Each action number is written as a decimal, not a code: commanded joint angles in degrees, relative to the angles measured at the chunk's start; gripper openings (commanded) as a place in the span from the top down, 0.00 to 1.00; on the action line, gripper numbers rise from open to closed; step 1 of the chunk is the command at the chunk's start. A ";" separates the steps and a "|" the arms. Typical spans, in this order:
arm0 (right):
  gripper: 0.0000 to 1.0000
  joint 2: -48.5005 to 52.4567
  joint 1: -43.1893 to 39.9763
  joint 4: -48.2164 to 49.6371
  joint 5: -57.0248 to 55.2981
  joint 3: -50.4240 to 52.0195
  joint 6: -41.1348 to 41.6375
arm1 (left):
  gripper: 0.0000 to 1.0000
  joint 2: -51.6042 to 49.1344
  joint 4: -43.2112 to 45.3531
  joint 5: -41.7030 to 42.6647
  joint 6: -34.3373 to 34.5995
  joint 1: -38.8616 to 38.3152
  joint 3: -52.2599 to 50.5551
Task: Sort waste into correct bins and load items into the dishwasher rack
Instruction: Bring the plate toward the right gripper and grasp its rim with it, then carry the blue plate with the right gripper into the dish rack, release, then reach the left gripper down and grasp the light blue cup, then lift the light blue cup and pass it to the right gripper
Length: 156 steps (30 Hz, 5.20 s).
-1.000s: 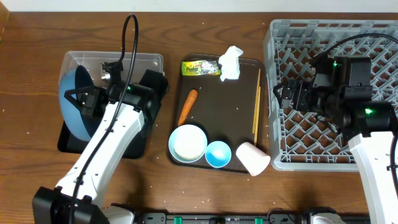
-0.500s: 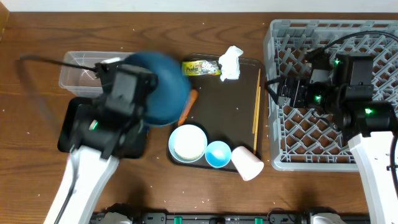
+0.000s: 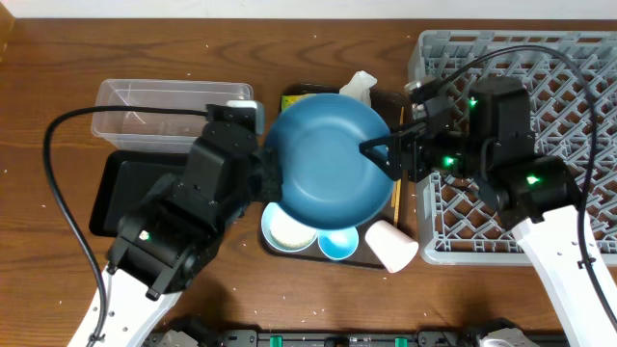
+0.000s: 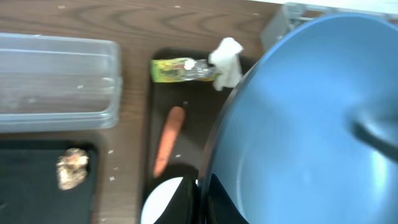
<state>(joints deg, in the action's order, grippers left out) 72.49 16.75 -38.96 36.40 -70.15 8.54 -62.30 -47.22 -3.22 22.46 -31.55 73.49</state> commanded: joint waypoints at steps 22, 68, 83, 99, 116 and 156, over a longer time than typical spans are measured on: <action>0.99 -1.70 -14.12 1.44 -95.71 -0.96 4.52 | 0.02 1.79 4.46 1.11 -2.10 -3.45 0.90; 0.01 23.32 -18.56 36.65 -86.88 -0.96 -51.54 | 0.02 5.16 1.64 4.26 -2.10 -3.52 0.90; 0.01 15.43 -8.33 28.44 -79.43 -1.09 -36.02 | 0.02 5.14 1.90 4.07 -2.14 -3.52 0.90; 0.10 7.65 0.44 -4.42 -25.27 -1.07 -0.33 | 0.02 5.07 -0.37 2.34 -7.87 -3.52 0.90; 0.22 7.65 1.53 -12.96 -24.20 -1.05 9.38 | 0.26 -8.46 -14.19 11.13 -7.82 -3.58 -2.29; 0.19 7.65 1.53 -15.08 -24.17 -1.05 12.24 | 0.94 -23.30 0.98 11.74 -6.80 -12.13 -13.49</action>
<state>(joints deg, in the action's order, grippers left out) 80.40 17.87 -54.02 12.58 -70.76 20.23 -88.82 -45.28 8.82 15.59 -44.07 57.23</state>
